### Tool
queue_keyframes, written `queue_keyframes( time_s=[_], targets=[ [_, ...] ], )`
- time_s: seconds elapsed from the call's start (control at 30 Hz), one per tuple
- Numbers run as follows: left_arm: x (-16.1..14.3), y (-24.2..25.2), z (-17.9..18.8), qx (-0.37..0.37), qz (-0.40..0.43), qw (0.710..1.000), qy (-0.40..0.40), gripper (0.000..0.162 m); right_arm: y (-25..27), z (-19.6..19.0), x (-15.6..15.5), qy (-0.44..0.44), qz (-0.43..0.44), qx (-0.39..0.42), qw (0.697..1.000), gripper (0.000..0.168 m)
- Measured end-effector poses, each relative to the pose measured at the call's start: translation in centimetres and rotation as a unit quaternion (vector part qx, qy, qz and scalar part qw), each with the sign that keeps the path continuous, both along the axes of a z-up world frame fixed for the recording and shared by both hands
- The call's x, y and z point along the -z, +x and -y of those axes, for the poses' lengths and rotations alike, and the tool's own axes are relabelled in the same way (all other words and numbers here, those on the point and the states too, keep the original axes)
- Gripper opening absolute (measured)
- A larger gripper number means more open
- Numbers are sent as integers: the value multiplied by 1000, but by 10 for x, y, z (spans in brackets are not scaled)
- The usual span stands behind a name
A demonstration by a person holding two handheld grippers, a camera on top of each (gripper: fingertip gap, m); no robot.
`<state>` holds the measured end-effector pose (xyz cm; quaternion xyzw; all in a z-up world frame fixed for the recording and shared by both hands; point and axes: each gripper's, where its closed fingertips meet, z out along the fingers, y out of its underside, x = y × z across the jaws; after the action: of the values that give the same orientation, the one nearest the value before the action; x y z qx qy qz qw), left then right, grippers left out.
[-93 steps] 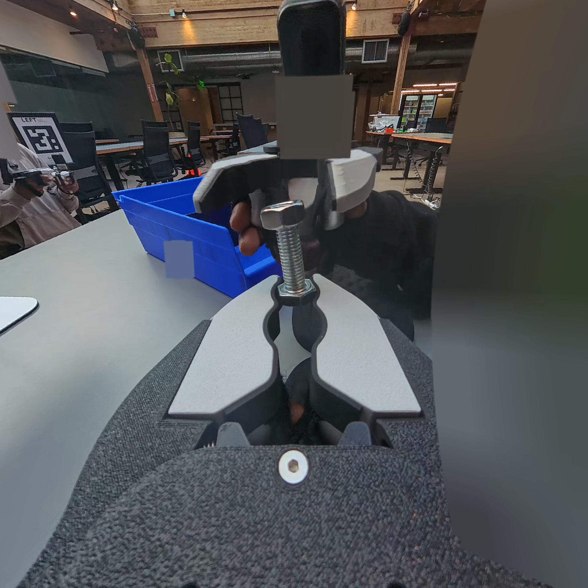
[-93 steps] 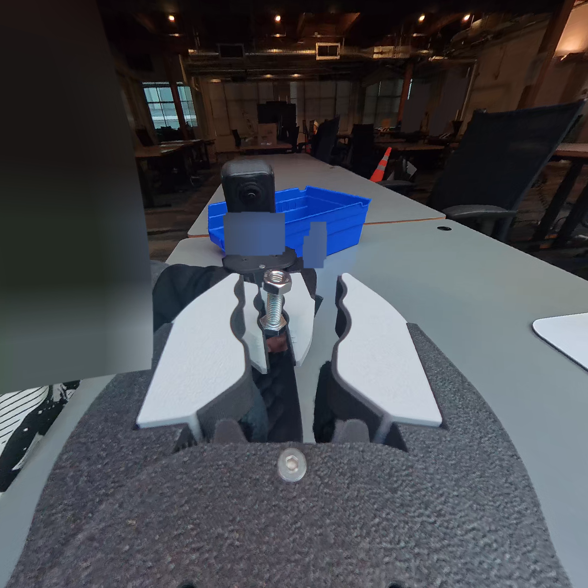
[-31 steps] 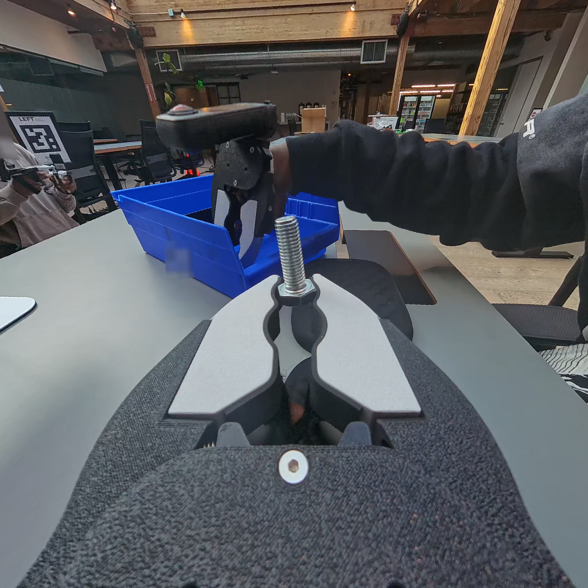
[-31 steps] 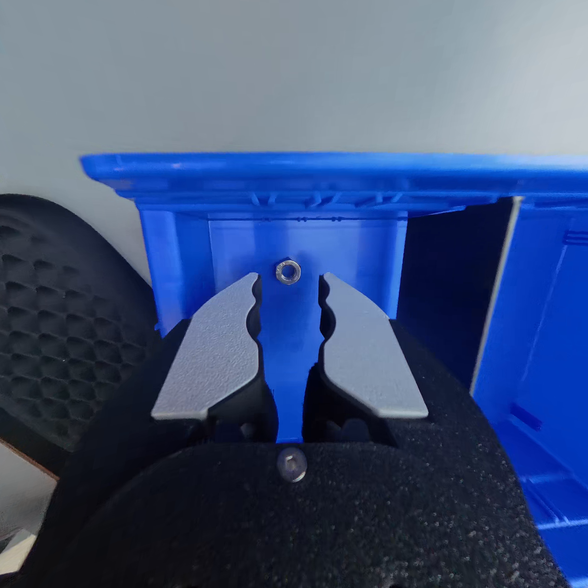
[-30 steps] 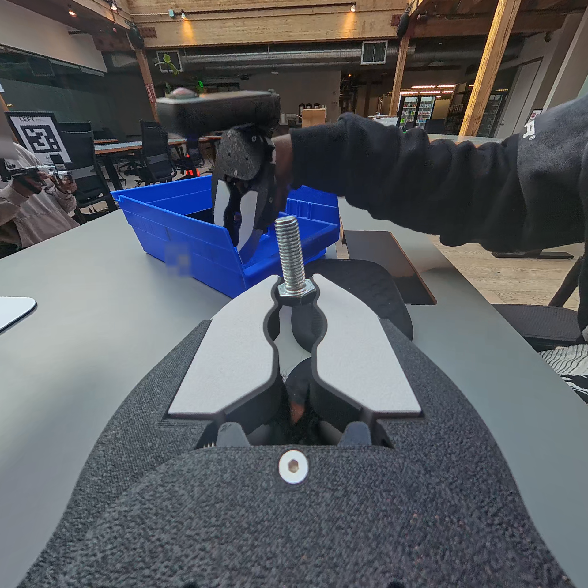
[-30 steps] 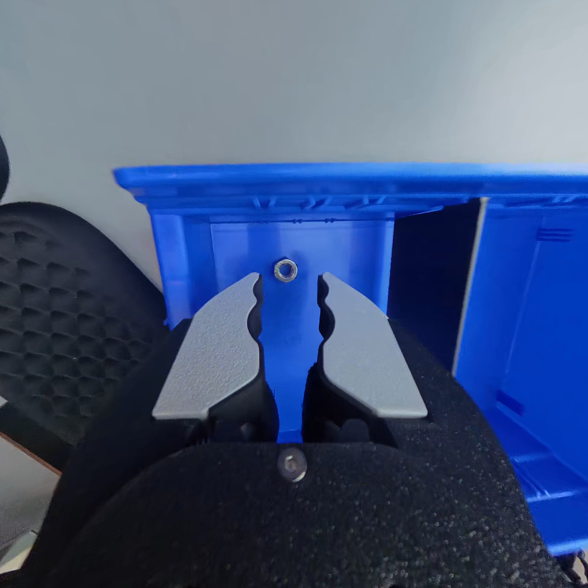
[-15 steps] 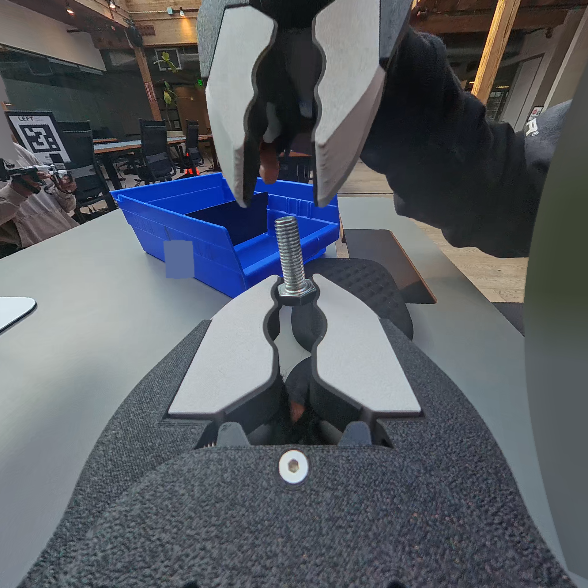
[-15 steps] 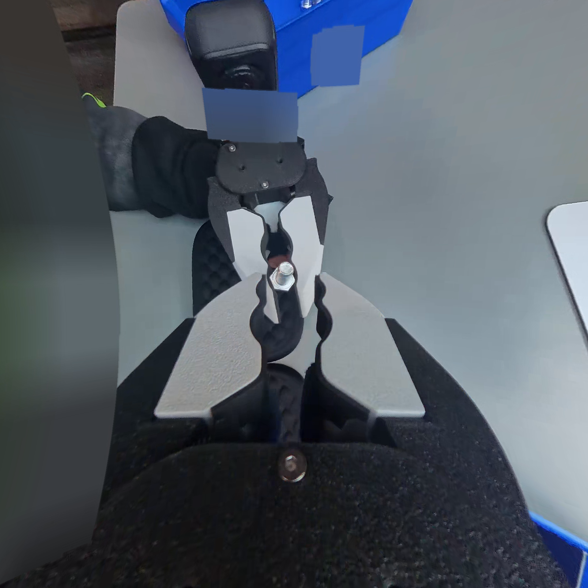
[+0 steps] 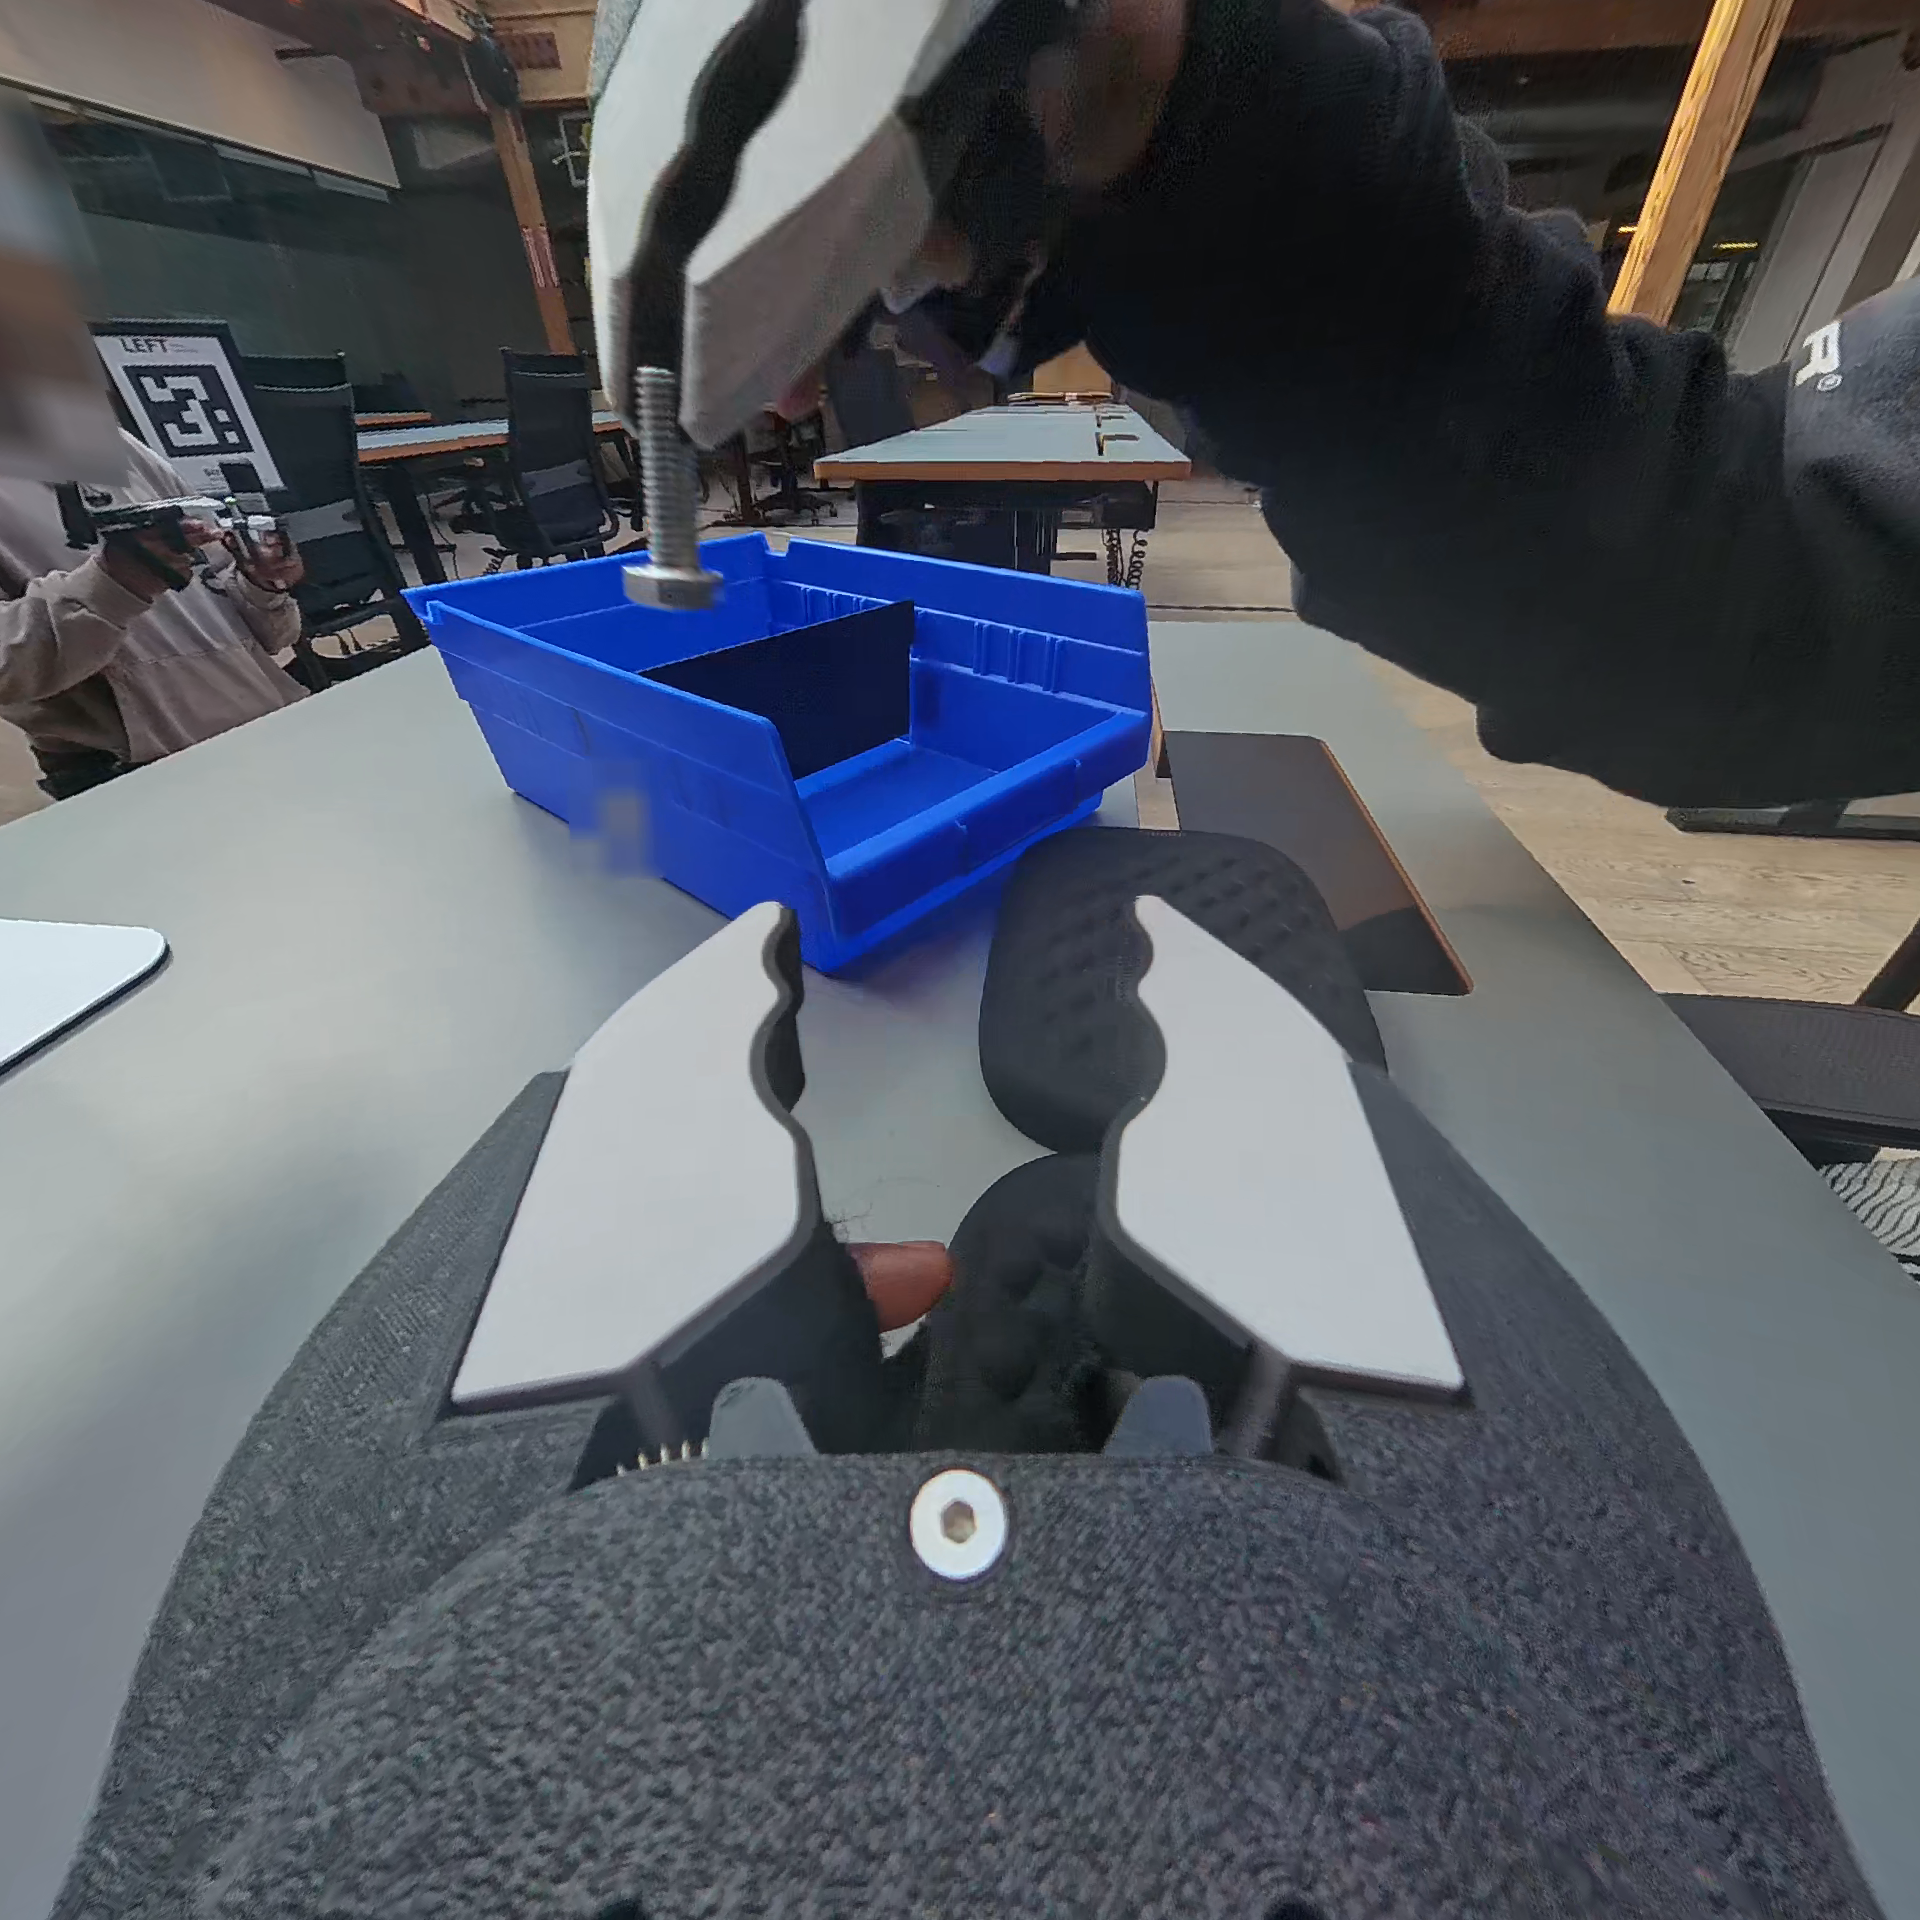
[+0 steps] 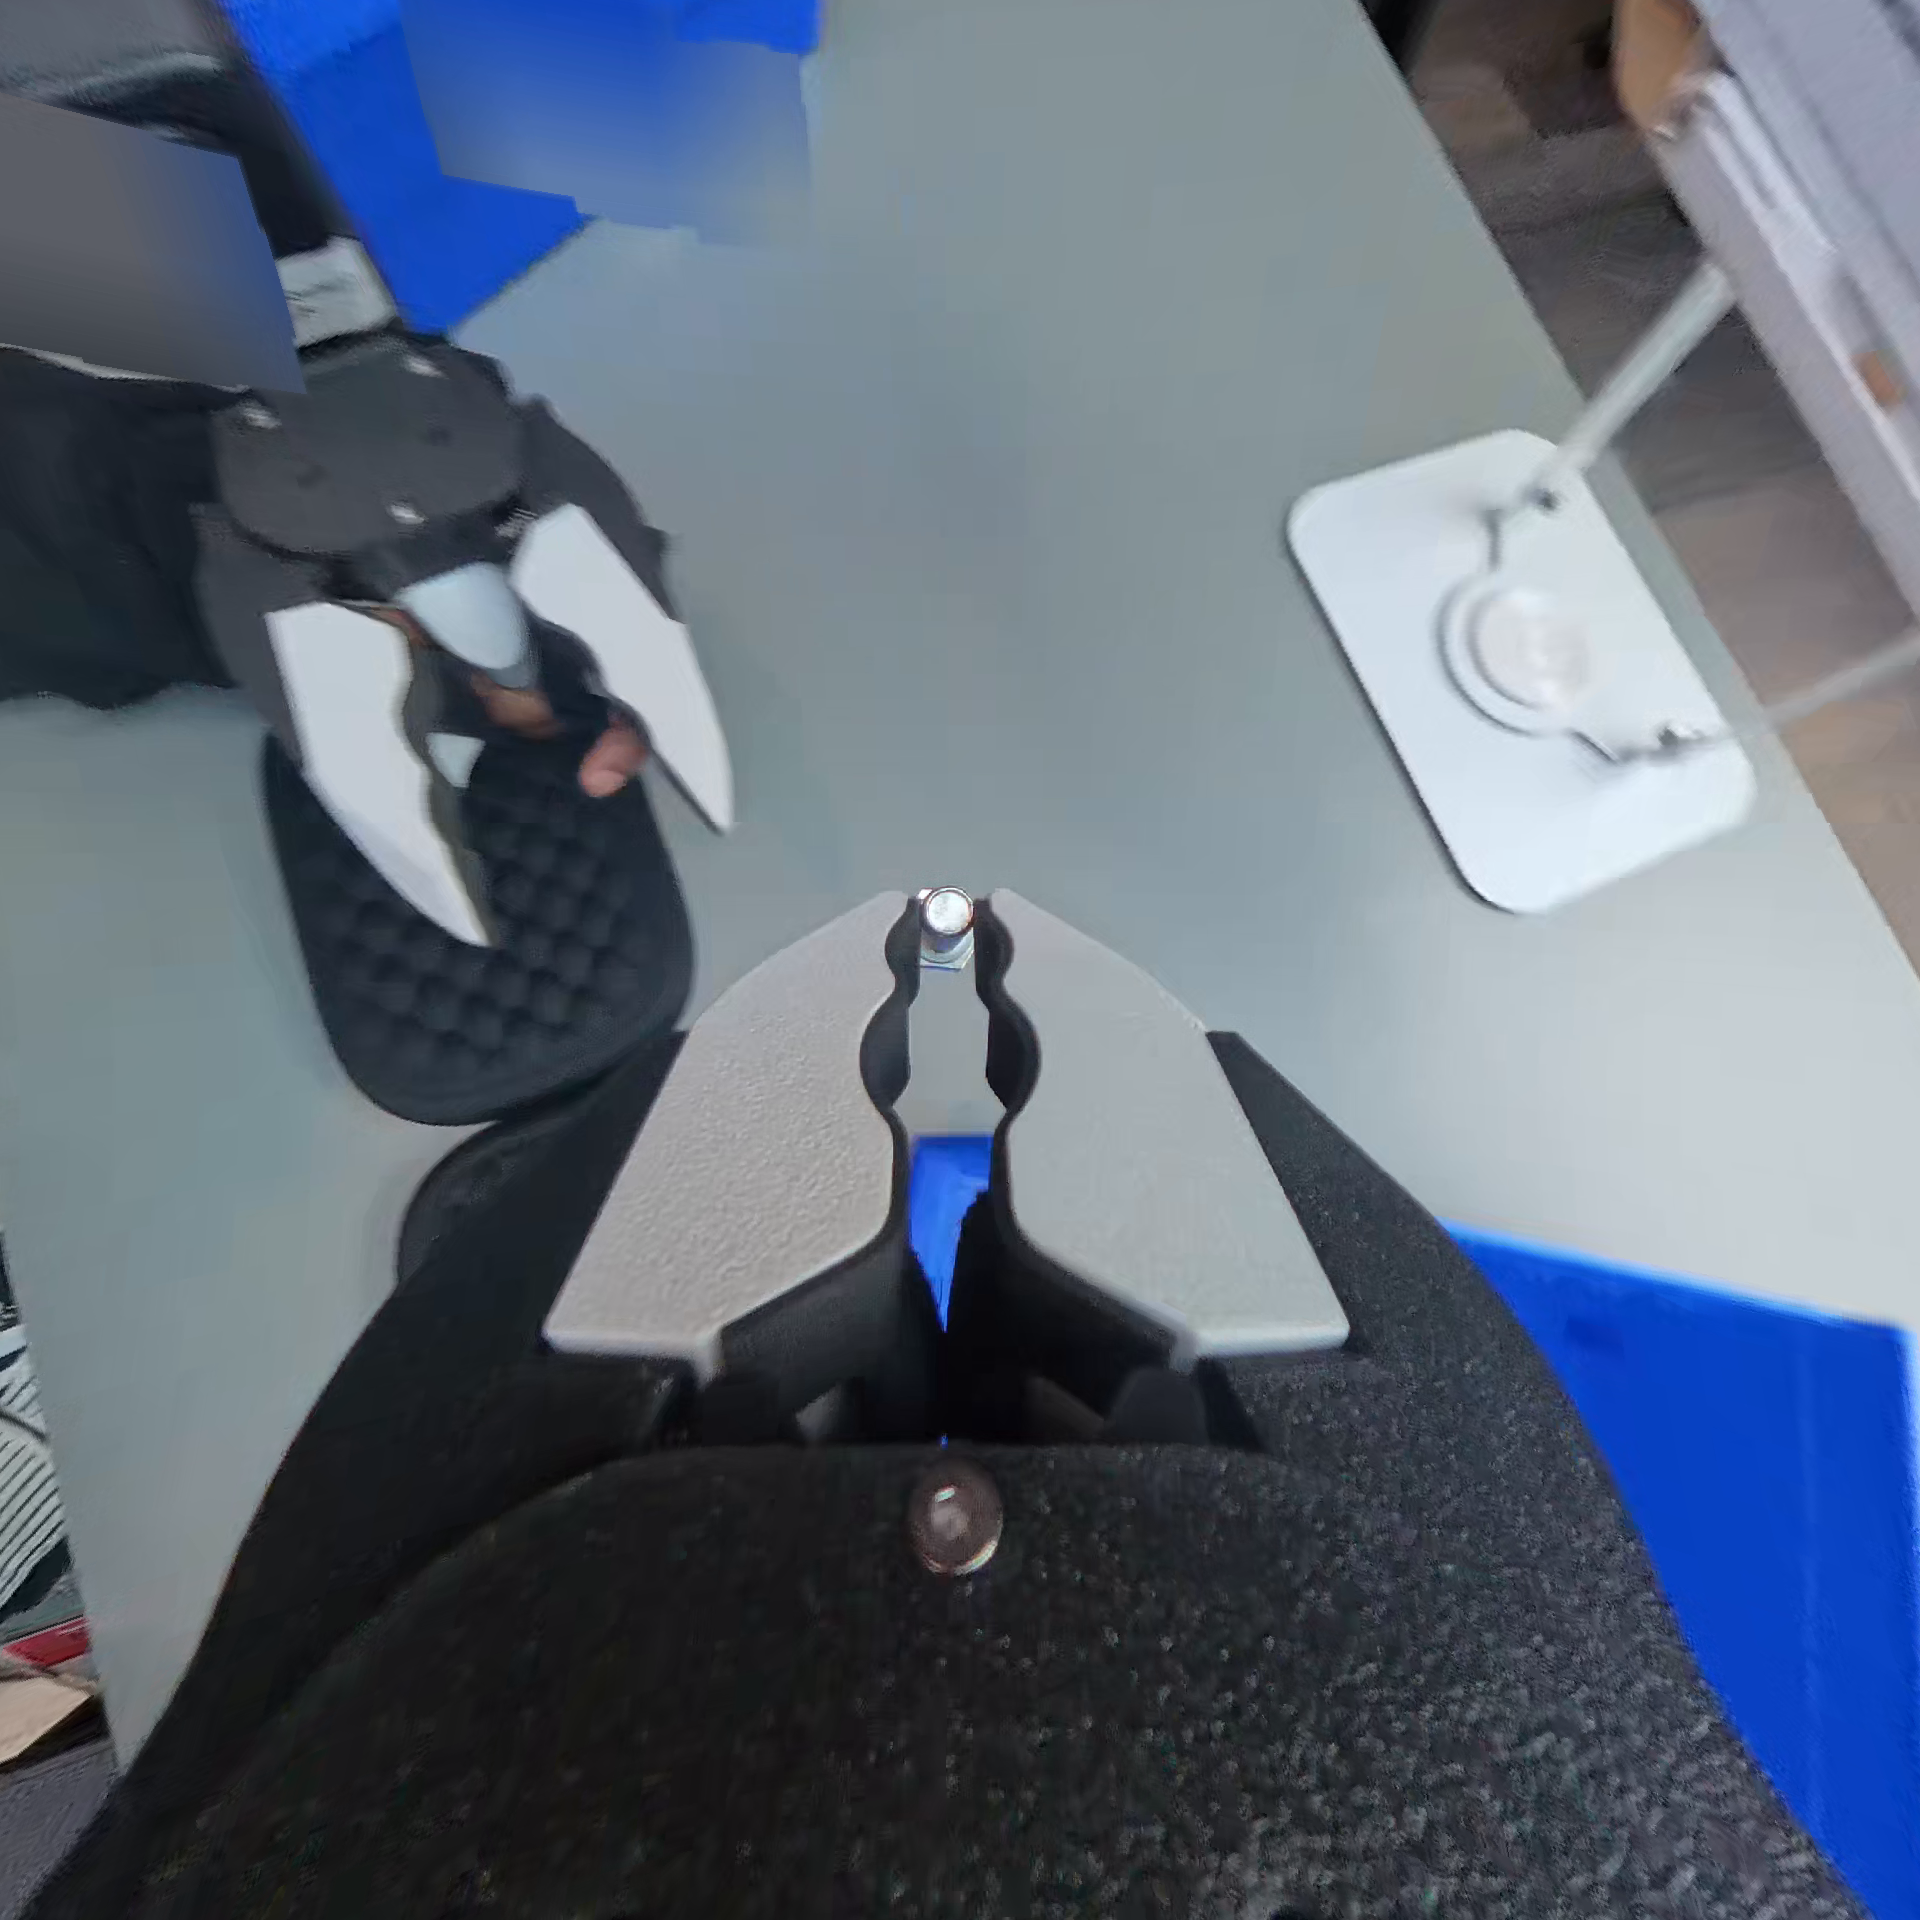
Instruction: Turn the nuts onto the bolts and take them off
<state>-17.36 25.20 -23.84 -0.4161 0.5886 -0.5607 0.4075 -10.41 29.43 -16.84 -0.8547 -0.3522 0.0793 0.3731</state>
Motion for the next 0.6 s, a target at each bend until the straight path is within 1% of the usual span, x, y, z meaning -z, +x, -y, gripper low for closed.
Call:
queue_keyframes(
  time_s=[0.07, 0.13, 0.2, 0.27, 0.4, 0.6],
  targets=[
    [1, 1, -1, -5, -4, 1000, -2, 68, 54, -11, -2, -3, 20, 70, 997, 9],
    [1, 2, -3, -7, -6, 1000, -6, 75, 113, -20, 2, -15, 41, 148, 988, 9],
    [1, 2, -4, -10, -7, 1000, -9, 77, 161, -26, 12, -27, 40, 210, 977, 9],
    [1, 2, -4, -12, -8, 1000, -10, 75, 195, -32, 26, -39, 26, 251, 967, 9],
    [2, 2, -4, -11, -8, 1000, -7, 70, 233, -44, 61, -68, 23, 293, 953, 9],
    [1, 1, -4, -9, -6, 1000, -11, 67, 256, -60, 110, -104, 17, 331, 938, 9]
  ],
)
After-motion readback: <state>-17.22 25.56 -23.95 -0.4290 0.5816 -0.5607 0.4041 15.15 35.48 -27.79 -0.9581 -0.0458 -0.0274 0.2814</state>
